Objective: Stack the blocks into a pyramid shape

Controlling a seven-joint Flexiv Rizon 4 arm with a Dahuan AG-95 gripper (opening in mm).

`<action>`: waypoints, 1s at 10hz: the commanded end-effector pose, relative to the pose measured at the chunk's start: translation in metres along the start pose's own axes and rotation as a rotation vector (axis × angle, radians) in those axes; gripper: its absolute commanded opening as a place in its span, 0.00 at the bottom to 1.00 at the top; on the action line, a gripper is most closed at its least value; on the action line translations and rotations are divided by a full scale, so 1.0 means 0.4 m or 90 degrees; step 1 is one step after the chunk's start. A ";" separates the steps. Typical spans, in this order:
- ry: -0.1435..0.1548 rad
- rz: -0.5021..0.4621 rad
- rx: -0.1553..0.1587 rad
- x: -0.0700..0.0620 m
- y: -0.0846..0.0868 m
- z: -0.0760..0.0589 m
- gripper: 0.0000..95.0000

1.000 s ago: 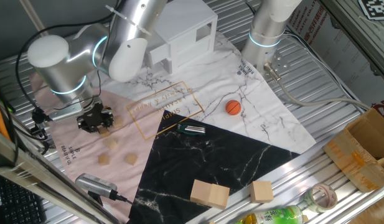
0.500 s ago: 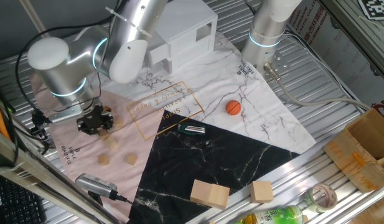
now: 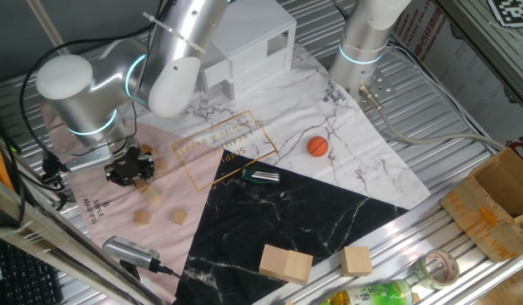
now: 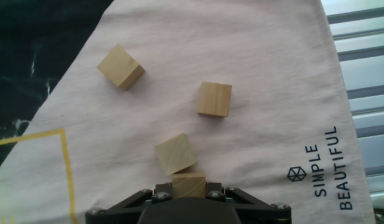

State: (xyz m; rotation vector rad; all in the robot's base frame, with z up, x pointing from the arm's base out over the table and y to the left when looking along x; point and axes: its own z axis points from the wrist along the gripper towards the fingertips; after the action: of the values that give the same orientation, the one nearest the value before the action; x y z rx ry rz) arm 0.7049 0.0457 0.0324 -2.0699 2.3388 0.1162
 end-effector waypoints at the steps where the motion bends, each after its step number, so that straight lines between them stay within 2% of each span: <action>1: 0.000 0.003 0.003 0.001 0.008 0.005 0.00; 10: -0.007 0.002 0.004 -0.012 0.017 0.013 0.00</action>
State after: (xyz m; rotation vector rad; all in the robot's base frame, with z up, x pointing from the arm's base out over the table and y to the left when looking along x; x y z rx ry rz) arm 0.6986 0.0519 0.0281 -2.0605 2.3304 0.1190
